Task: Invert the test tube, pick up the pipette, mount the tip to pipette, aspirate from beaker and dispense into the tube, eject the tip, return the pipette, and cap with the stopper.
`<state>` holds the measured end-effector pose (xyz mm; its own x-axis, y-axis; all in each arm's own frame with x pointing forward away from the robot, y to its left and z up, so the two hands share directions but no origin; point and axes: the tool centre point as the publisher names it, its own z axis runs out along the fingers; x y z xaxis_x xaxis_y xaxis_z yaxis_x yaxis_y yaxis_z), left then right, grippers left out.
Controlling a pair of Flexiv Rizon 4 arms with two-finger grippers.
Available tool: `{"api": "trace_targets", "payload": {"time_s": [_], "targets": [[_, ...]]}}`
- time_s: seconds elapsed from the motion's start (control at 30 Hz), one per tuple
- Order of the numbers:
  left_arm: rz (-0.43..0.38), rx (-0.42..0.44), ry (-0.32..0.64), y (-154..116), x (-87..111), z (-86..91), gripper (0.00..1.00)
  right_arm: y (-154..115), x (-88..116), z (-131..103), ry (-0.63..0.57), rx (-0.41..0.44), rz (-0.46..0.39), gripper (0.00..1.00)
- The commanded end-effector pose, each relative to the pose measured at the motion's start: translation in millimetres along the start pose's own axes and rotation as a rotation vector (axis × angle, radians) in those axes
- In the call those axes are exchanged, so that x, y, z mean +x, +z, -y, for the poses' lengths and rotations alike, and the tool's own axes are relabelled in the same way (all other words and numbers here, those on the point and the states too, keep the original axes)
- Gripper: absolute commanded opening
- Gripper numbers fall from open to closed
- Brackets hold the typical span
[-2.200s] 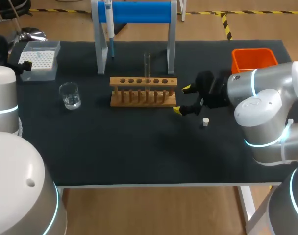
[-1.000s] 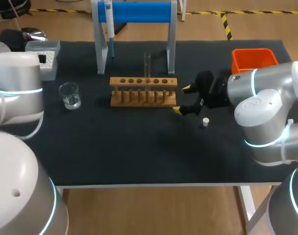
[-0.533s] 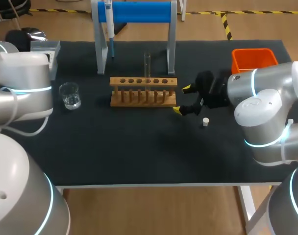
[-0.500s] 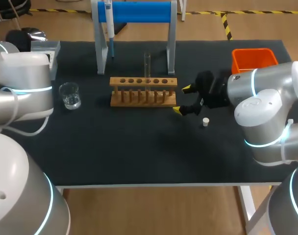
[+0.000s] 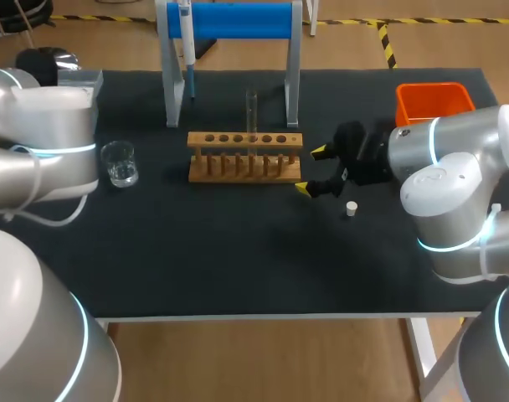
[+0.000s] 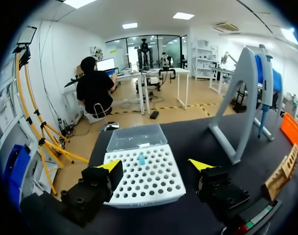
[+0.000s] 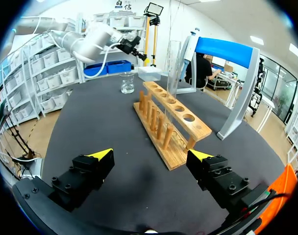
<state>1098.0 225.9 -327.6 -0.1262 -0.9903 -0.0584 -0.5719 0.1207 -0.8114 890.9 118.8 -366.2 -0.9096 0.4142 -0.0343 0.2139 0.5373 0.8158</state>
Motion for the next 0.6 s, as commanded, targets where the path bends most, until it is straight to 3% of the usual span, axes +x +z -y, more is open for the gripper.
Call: {"api": "trace_targets", "payload": {"time_s": [0.03,0.4,0.53,0.6], "targets": [[0.01,0.0,-0.001,10,1.3,-0.1,0.83,-1,0,1,0.0,-0.001,-0.001,1.0],[0.017,-0.002,-0.018,19,-3.6,-1.3,0.84,-1,0,1,0.0,-0.001,-0.001,1.0],[0.019,-0.004,-0.023,24,-4.9,-1.1,0.76,-1,0,1,0.0,-0.001,-0.001,1.0],[0.018,-0.006,-0.024,26,-5.2,-0.6,0.47,-1,0,1,0.0,-0.001,-0.001,1.0]]}}
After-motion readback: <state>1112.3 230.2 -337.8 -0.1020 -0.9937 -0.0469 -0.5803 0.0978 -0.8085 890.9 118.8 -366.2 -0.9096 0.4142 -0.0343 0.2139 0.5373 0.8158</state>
